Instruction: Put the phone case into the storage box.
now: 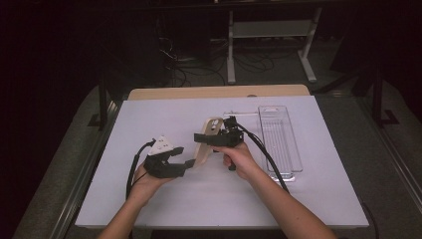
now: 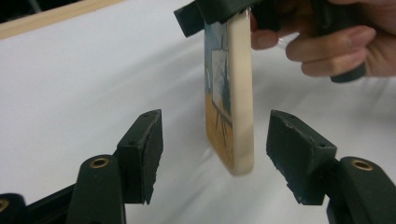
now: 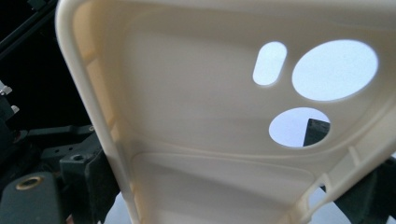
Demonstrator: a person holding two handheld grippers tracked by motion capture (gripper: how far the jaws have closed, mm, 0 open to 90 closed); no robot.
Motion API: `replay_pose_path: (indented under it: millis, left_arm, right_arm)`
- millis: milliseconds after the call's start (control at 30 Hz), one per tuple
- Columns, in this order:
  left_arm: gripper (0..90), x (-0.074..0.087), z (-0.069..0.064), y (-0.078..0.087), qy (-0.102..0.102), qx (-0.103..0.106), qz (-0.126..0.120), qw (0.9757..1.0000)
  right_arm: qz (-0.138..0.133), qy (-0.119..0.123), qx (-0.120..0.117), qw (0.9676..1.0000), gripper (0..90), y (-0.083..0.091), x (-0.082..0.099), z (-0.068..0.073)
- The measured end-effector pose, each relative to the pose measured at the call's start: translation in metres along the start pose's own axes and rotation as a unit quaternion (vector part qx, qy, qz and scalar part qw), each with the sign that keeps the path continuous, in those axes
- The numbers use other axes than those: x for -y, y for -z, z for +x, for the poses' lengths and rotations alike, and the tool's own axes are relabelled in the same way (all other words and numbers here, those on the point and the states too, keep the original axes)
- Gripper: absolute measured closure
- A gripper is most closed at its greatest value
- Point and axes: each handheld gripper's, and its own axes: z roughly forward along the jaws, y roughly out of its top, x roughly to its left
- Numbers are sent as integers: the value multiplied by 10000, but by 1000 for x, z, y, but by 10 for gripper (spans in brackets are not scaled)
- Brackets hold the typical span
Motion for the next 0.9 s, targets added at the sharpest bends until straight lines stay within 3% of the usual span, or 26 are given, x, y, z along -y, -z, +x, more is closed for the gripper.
replay_pose_path:
  millis: [300, 600, 633, 733, 767, 900]
  left_arm:
    - [252, 9, 11, 16, -238, 292, 243, 9990]
    - [128, 25, 19, 27, -383, 219, 483, 9979]
    - [119, 29, 19, 28, -312, 215, 483, 9981]
    - [66, 35, 19, 32, -370, 233, 580, 9974]
    - [57, 37, 21, 34, -505, 224, 678, 9962]
    - [12, 47, 21, 35, -485, 248, 784, 9954]
  right_arm:
    - [-8, -19, -8, 10000, 93, 3, -2, 0]
    - [-101, -17, 17, 9999, 94, 8, -6, 0]
    - [-148, 30, 18, 9999, 94, 9, -7, -1]
    - [-210, 44, 26, 9998, 94, 13, -10, -1]
    - [-211, 27, 30, 9998, 94, 15, -11, -1]
    - [-294, 74, 121, 9995, 94, 22, -18, -1]
